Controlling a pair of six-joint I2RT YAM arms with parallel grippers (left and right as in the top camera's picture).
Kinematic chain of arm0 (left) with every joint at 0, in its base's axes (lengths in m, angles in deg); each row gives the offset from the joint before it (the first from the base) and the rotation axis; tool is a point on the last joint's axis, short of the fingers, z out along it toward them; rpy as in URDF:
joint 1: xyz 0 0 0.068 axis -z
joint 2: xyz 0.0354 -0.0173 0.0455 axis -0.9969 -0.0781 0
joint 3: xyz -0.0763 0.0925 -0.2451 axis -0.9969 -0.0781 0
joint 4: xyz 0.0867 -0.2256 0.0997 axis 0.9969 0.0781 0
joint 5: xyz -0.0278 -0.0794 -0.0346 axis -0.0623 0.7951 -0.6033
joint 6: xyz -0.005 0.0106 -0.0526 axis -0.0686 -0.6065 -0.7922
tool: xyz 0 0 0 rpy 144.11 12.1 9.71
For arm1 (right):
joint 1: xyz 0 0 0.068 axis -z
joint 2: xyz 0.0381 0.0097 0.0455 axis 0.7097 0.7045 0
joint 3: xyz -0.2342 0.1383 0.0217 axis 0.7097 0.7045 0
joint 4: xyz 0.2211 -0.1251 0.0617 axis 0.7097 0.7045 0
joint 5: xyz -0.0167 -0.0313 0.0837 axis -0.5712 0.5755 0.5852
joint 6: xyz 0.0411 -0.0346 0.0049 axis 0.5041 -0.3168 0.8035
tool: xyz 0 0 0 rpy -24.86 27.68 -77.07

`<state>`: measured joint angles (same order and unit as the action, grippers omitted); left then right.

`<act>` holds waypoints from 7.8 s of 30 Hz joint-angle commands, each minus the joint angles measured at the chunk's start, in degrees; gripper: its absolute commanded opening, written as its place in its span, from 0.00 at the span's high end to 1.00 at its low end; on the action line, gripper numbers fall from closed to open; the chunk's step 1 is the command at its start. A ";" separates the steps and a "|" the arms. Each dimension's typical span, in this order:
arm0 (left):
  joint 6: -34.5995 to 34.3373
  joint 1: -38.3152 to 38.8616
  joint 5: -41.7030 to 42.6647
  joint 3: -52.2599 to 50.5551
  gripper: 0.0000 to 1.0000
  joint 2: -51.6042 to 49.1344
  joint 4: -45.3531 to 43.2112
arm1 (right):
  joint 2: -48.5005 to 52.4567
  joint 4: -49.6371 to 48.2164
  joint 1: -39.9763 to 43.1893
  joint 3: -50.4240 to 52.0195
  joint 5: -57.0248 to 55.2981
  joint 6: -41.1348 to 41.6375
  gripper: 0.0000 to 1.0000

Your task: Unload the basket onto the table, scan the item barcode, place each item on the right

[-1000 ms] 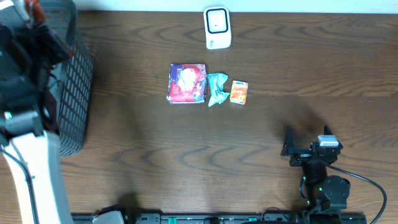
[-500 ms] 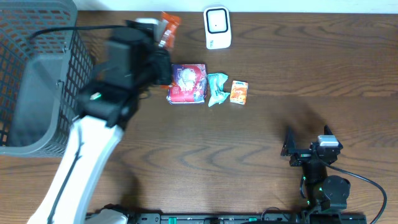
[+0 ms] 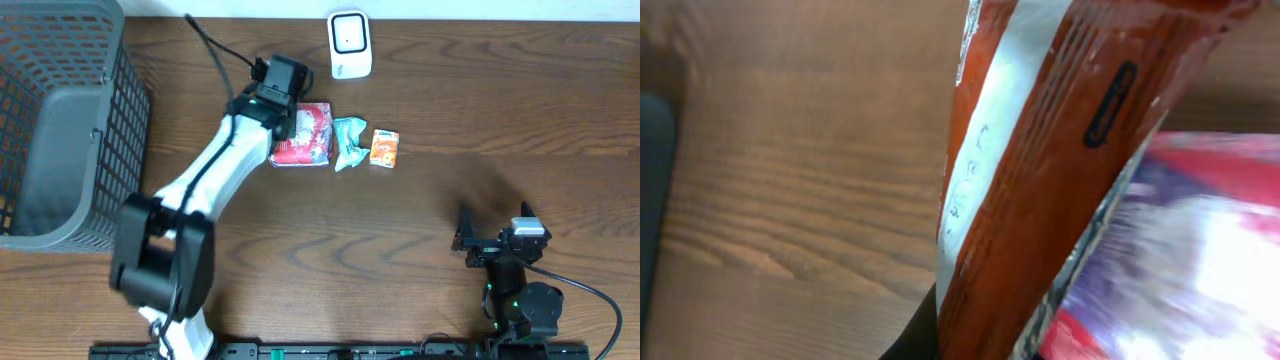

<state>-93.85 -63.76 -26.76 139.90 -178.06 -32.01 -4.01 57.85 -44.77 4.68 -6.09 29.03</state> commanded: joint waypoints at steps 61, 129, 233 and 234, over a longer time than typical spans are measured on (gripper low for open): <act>-7.58 -0.20 3.37 1.25 0.02 24.48 25.73 | -0.22 0.20 -0.22 0.13 -0.20 0.79 0.01; -7.58 -0.20 3.39 1.25 0.02 24.48 25.73 | -0.22 0.20 -0.22 0.13 -0.20 0.79 0.01; -7.58 -0.20 3.37 1.25 0.02 24.48 25.73 | 114.75 39.60 -24.76 -88.24 -10.99 18.78 0.51; -7.58 -0.20 3.37 1.25 0.02 24.48 25.73 | 114.75 39.56 -25.05 -88.00 -12.04 19.41 0.51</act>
<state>-101.30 -63.76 -23.25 140.44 -153.56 -6.46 110.28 97.56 -68.72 -82.60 -11.11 44.51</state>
